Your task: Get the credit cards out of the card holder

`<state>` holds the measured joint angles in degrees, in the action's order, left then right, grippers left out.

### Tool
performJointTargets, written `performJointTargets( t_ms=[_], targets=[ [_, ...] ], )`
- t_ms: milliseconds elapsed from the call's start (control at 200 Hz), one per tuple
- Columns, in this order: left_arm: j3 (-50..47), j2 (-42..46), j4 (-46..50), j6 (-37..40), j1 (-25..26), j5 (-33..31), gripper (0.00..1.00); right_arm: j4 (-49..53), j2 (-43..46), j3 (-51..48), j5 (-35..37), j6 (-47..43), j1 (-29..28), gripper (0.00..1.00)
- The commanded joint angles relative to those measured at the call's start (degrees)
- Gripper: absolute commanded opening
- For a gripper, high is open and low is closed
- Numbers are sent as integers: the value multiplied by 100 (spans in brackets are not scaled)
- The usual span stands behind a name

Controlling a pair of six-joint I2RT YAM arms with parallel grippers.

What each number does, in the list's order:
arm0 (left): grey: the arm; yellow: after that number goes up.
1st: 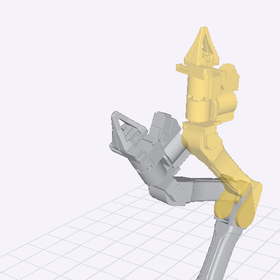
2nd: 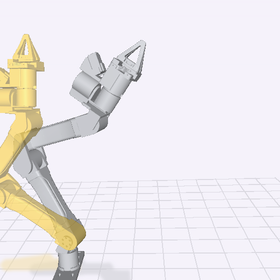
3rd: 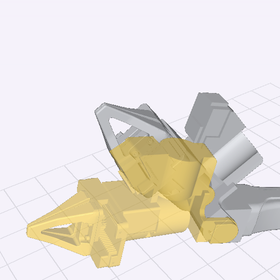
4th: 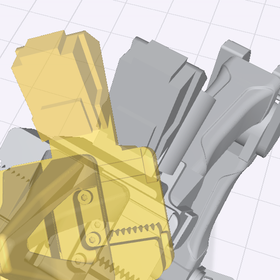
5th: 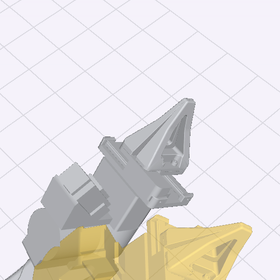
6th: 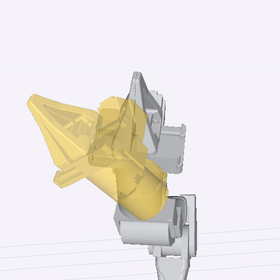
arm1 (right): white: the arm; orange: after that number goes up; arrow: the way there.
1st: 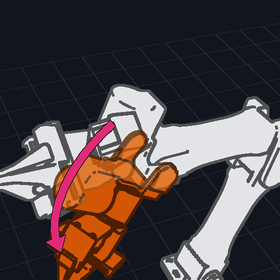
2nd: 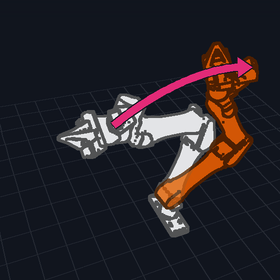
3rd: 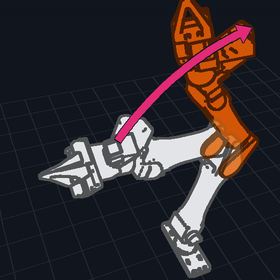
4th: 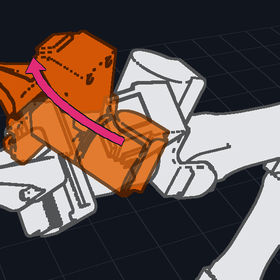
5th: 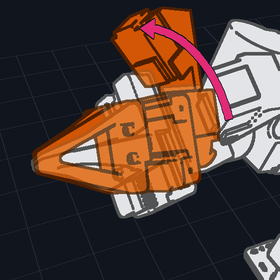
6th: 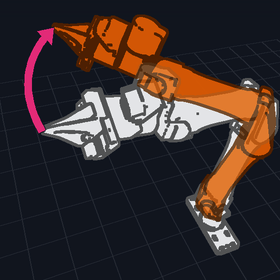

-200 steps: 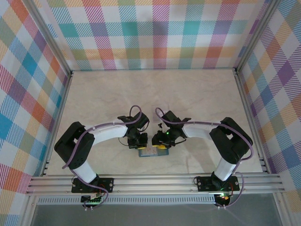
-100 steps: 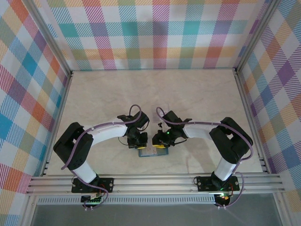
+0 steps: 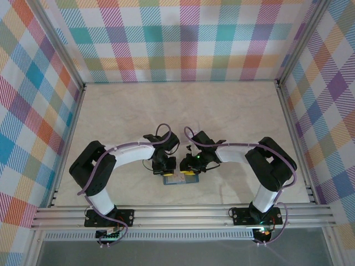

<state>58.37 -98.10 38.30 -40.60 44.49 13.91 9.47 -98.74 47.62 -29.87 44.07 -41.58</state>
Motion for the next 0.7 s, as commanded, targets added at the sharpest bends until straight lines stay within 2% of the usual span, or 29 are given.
performJointTargets(
  t_ms=[0,275,695],
  targets=[
    [-90,-371,353,145,105,-331,7,86,-150,4,-87,-153,36,32],
    [-44,-481,432,167,153,-372,7,-597,0,-153,-489,-31,36,28],
    [-15,-473,467,166,167,-398,6,-954,78,-345,-529,11,36,14]
  ],
)
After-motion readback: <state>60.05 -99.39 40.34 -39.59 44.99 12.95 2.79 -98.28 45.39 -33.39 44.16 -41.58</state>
